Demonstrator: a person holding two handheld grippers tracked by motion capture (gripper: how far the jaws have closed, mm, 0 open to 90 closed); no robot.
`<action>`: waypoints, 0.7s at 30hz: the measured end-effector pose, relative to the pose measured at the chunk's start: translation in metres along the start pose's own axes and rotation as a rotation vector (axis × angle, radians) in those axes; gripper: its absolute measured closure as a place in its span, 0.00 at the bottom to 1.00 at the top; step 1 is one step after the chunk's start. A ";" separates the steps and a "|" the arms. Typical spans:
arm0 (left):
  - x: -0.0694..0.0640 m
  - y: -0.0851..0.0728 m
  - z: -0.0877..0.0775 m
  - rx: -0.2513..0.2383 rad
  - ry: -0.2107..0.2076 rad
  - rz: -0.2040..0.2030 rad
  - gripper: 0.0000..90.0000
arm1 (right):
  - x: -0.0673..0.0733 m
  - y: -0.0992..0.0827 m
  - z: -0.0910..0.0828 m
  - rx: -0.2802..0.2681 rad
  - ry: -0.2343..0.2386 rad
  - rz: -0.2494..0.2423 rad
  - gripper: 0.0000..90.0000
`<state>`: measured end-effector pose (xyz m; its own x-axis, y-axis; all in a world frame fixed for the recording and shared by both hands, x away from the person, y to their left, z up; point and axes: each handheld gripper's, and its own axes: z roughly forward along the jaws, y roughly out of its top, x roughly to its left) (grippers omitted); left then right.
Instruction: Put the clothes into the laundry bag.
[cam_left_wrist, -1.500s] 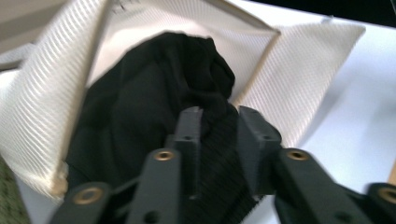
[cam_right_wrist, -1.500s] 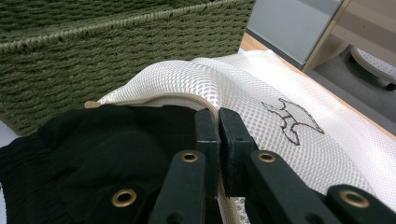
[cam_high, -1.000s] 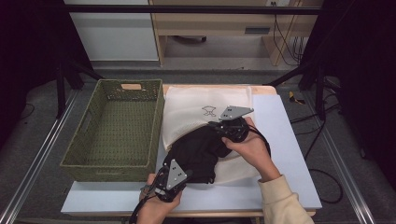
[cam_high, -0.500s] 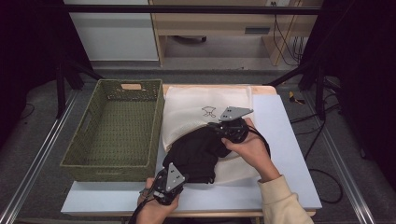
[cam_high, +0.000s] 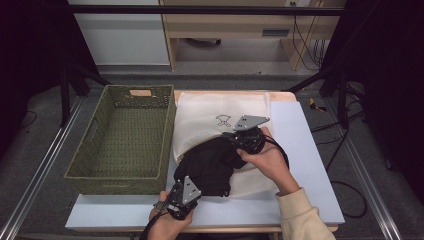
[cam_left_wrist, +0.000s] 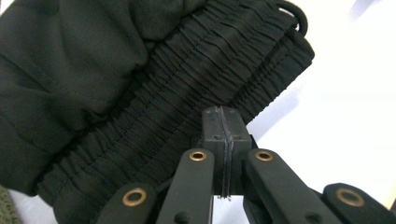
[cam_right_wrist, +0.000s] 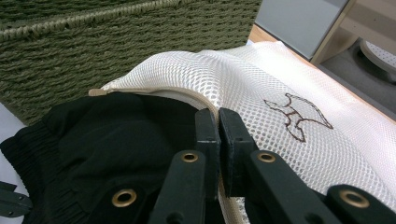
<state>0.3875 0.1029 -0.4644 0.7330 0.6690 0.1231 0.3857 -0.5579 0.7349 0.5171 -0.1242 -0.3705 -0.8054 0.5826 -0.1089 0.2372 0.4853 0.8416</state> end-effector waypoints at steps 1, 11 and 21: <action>0.001 0.000 0.001 0.001 0.000 0.001 1.00 | 0.000 0.000 0.000 0.001 0.001 -0.001 0.97; 0.001 0.003 0.010 0.013 0.007 0.014 1.00 | 0.001 -0.001 0.001 0.012 0.004 -0.012 0.97; 0.004 0.009 0.017 0.009 0.014 0.010 1.00 | 0.005 0.000 0.004 0.025 0.012 -0.024 0.97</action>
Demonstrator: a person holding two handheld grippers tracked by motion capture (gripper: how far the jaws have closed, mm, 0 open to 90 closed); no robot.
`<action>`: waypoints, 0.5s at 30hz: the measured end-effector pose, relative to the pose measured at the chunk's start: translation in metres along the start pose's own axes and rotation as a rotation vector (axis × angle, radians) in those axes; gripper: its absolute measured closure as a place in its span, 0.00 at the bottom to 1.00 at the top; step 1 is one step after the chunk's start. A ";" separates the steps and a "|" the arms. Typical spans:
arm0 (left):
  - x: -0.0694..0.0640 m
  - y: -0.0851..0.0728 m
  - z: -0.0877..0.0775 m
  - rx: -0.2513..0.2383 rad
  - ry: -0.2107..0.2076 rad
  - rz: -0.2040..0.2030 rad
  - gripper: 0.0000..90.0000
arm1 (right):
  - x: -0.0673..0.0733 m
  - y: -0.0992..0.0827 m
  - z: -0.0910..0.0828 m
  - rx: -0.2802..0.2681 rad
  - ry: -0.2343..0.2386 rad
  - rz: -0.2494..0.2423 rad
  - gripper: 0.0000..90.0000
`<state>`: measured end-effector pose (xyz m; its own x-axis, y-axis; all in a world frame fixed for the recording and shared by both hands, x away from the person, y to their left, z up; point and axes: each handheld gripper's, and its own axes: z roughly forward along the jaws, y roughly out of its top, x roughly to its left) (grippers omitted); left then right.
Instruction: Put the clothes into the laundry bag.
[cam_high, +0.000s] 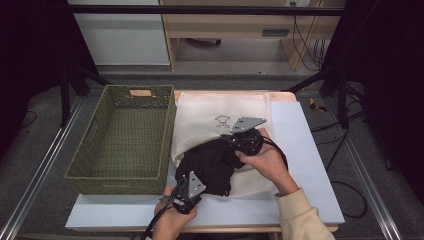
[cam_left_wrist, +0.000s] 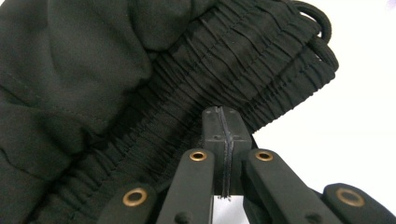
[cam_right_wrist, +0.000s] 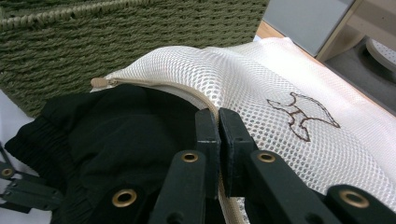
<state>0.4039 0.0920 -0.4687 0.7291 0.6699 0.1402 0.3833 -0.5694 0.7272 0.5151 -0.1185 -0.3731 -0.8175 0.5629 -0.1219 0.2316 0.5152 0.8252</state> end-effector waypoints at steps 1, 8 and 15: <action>0.001 0.001 0.001 0.001 -0.002 0.001 1.00 | 0.000 0.000 0.001 0.001 0.001 -0.002 0.97; 0.005 0.005 0.009 0.008 0.005 0.000 1.00 | 0.001 -0.001 0.003 0.011 0.007 -0.003 0.97; 0.005 0.008 0.013 0.008 0.008 0.004 1.00 | 0.001 -0.001 0.003 0.009 0.012 0.001 0.97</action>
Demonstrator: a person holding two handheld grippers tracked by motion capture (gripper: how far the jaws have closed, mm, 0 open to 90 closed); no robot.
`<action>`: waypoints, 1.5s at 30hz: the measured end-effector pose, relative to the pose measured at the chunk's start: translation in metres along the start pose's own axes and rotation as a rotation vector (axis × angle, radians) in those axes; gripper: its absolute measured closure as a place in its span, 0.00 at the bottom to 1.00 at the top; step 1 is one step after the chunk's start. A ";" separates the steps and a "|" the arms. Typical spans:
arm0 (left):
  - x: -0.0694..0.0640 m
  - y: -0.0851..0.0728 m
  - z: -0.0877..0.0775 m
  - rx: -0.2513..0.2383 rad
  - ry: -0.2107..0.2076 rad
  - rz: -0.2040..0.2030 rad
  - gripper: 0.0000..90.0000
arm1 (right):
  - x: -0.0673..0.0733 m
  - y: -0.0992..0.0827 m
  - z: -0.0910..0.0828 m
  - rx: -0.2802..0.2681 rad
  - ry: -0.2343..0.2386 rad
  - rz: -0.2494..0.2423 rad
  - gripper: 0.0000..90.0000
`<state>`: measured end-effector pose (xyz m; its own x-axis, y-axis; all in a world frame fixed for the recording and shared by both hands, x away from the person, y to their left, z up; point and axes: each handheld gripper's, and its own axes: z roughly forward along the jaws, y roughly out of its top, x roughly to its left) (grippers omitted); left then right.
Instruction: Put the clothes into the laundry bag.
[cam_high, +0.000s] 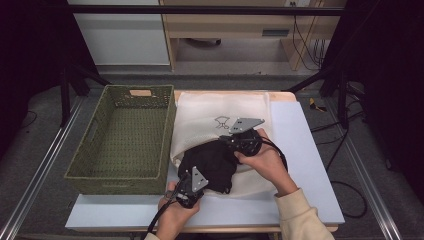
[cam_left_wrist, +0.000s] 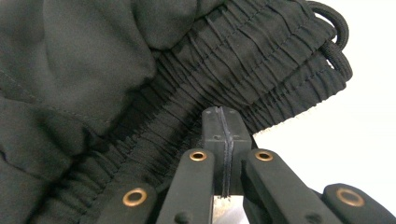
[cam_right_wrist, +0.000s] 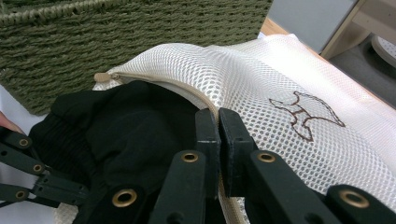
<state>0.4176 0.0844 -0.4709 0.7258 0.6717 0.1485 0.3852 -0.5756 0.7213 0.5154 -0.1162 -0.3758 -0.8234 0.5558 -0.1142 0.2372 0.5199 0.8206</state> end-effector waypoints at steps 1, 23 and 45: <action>0.000 0.000 0.000 0.001 0.000 0.001 1.00 | 0.000 0.000 0.000 0.000 0.000 0.000 0.97; 0.006 0.018 0.019 0.013 0.024 0.022 1.00 | -0.002 0.000 0.000 -0.008 0.011 0.014 0.97; 0.001 0.042 0.038 0.036 0.060 -0.002 1.00 | -0.005 0.001 0.001 -0.002 0.020 0.015 0.97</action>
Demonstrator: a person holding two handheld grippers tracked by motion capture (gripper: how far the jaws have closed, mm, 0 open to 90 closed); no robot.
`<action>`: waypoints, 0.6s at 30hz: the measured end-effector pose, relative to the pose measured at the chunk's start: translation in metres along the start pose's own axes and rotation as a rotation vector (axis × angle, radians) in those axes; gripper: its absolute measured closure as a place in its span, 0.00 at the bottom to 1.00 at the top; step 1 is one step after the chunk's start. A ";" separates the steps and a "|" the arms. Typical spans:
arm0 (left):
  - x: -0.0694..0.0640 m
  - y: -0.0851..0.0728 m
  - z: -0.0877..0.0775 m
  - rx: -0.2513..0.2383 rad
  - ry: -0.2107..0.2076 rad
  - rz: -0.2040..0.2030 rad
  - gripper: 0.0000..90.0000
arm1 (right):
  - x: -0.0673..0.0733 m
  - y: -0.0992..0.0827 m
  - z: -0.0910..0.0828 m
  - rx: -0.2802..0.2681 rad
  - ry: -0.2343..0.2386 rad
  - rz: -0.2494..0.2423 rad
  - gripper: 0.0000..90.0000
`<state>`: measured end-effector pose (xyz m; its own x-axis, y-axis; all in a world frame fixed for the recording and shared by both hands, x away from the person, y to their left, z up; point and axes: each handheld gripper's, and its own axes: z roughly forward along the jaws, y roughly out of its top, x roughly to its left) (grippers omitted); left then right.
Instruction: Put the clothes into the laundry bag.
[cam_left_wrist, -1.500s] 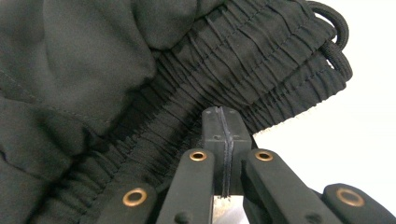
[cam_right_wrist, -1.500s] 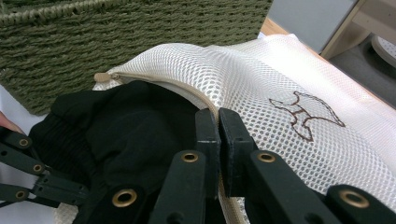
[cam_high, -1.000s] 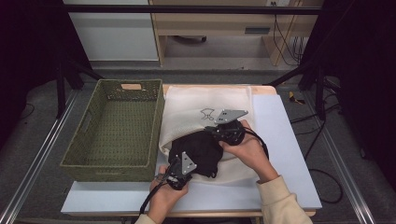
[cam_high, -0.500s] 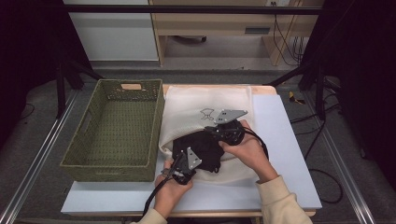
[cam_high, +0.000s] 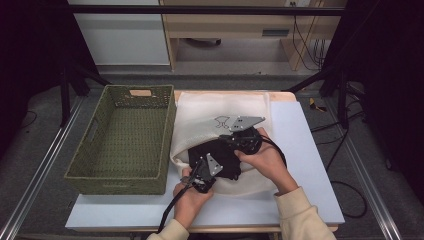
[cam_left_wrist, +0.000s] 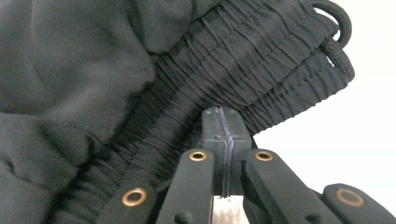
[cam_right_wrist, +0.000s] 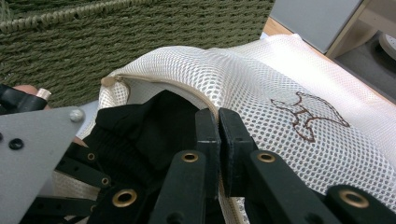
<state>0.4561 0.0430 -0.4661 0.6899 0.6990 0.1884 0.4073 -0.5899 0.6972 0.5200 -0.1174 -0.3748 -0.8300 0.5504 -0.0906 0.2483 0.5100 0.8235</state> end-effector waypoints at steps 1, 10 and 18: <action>0.000 0.001 0.000 0.009 -0.001 0.003 1.00 | 0.000 0.000 0.000 0.001 0.000 0.000 0.97; -0.004 0.012 0.006 0.010 -0.002 -0.006 1.00 | -0.002 0.007 0.000 -0.002 -0.001 -0.004 0.97; -0.003 0.011 0.007 0.002 -0.006 -0.003 1.00 | -0.003 0.009 0.000 -0.001 -0.001 -0.008 0.97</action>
<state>0.4625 0.0319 -0.4638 0.6920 0.6986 0.1819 0.4109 -0.5884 0.6964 0.5249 -0.1148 -0.3666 -0.8314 0.5470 -0.0979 0.2412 0.5139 0.8232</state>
